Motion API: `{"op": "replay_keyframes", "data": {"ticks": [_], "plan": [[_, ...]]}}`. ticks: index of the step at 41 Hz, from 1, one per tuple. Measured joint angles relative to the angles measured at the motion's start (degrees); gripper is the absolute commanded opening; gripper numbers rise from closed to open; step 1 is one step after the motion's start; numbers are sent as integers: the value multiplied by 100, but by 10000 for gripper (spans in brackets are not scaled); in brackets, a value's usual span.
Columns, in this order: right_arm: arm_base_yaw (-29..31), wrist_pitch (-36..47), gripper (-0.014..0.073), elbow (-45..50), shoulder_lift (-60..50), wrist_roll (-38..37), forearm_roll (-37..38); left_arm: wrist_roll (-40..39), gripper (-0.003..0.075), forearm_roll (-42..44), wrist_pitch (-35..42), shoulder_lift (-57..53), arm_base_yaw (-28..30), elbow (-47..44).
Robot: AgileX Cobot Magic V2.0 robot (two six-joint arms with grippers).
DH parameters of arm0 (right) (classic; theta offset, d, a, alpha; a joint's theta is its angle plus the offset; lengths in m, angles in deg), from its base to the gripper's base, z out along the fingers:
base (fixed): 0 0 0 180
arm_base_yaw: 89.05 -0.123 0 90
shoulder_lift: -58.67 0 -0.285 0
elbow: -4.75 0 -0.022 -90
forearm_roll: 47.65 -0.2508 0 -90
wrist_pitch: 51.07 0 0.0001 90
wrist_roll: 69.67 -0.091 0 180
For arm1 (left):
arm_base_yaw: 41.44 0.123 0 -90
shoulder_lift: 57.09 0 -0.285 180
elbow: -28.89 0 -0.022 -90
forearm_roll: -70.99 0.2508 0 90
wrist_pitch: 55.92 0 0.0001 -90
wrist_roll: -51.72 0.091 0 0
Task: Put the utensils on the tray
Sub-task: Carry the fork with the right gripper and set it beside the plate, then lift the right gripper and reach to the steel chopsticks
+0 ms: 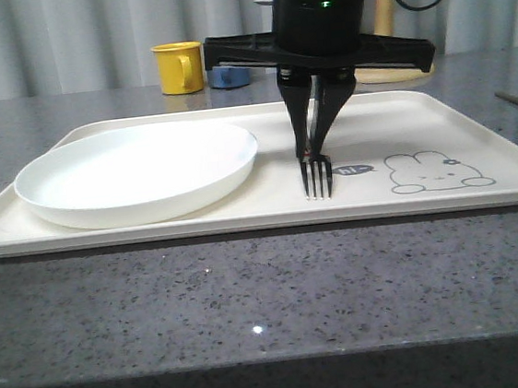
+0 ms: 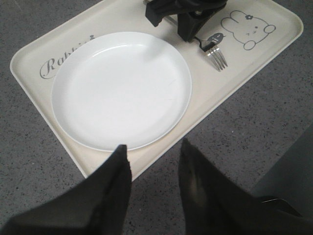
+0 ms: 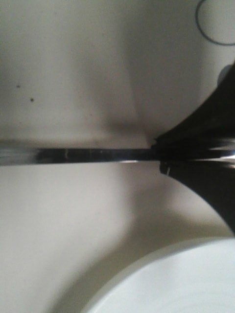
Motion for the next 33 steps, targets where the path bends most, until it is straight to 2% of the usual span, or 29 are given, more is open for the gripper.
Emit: {"op": "replay_keyframes", "data": {"ticks": [6, 9, 13, 19, 27, 33], "plan": [[0, 0, 244, 0, 9, -14, 0, 0, 230, 0, 0, 0, 0, 0], [0, 0, 293, 0, 9, -14, 10, 0, 230, 0, 0, 0, 0, 0], [-10, 0, 283, 0, -18, 148, 20, 0, 230, 0, 0, 0, 0, 0], [-36, -153, 276, 0, -261, 980, 71, 0, 230, 0, 0, 0, 0, 0], [-20, -679, 276, 109, -857, 1526, 765, 0, 230, 0, 0, 0, 0, 0], [347, -782, 276, 515, -1343, 1775, 1022, 0, 230, 7, 0, 0, 0, 0]]}}
